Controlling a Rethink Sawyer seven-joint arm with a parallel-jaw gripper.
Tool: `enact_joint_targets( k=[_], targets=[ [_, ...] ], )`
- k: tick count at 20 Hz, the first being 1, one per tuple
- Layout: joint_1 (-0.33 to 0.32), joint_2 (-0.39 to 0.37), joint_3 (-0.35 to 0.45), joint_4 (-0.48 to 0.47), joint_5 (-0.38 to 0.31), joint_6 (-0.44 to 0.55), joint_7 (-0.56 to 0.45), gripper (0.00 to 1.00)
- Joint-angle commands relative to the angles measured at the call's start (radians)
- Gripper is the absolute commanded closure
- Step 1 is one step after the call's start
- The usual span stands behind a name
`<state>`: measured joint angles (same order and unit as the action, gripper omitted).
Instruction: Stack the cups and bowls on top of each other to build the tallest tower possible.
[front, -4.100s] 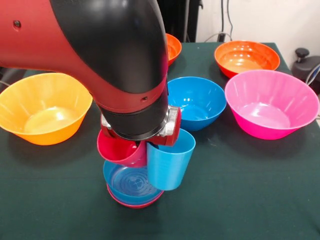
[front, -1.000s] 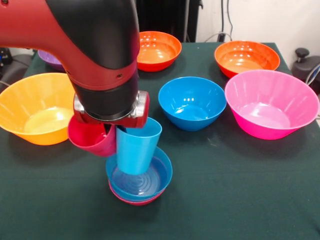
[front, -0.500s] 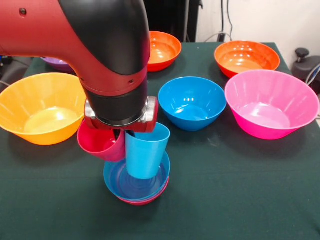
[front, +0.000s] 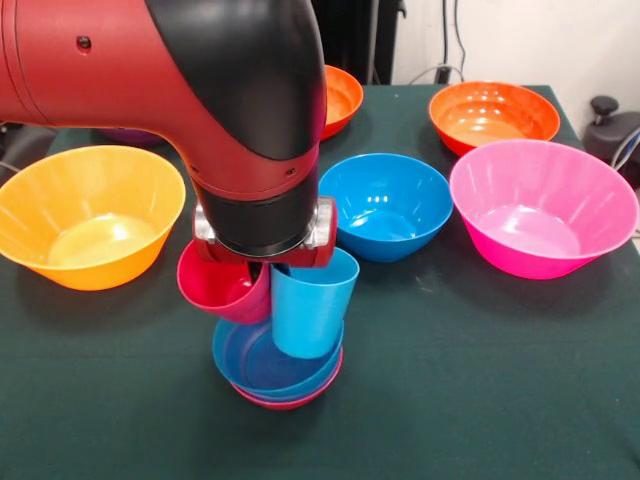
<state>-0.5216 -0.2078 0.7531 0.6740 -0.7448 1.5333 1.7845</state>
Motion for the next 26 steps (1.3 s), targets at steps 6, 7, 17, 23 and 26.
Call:
enact_joint_targets(
  k=[6, 7, 17, 23, 26],
  targets=[
    [0.034, 0.019, -0.053, 0.068, 0.012, -0.106, -0.089, 1.00],
    [0.032, 0.017, -0.053, 0.071, 0.012, -0.123, -0.095, 1.00],
    [0.056, 0.014, -0.022, -0.036, 0.023, -0.062, -0.130, 1.00],
    [0.056, 0.039, -0.038, -0.040, 0.002, -0.103, -0.135, 1.00],
    [0.050, 0.048, -0.044, -0.021, 0.010, -0.123, -0.131, 1.00]
  ],
)
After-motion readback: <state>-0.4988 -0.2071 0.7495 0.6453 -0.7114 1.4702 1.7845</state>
